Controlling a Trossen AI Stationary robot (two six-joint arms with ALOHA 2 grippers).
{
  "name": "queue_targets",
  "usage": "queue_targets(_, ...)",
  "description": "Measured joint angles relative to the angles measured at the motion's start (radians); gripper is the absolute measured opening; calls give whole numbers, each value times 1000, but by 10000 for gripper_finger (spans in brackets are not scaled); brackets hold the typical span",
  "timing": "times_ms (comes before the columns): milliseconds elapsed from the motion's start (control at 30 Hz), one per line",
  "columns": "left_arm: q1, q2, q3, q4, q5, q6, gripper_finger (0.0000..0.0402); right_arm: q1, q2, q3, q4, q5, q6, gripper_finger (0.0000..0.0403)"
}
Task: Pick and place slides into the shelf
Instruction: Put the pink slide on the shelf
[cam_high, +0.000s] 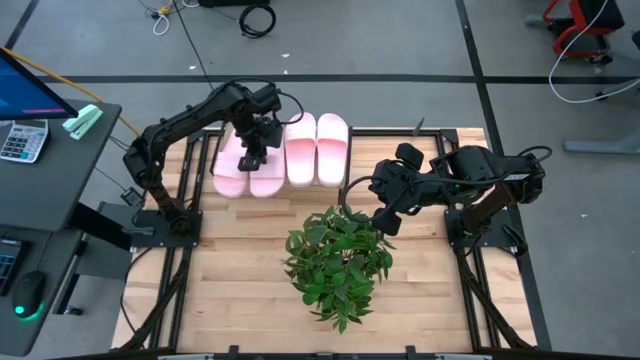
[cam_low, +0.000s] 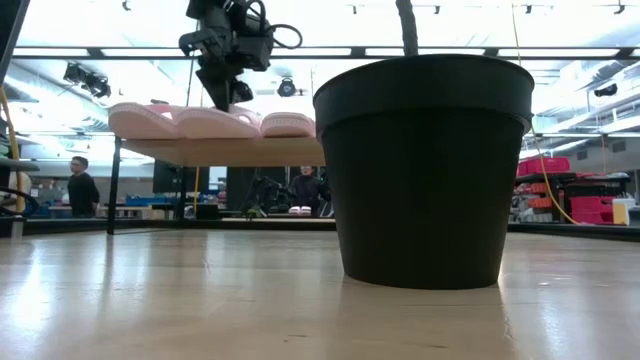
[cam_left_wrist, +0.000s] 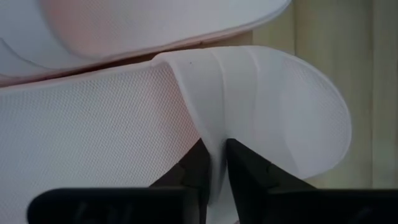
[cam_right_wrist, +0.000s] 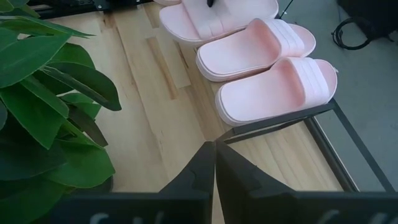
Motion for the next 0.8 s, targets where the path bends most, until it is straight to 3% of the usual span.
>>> queue_targets(433, 0, 0, 0, 2, -42, -50, 80, 0, 0, 0, 0, 0, -1, 20)
queue_targets(800, 0, 0, 0, 23, -54, -52, 122, 0, 0, 0, 0, 0, -2, 20)
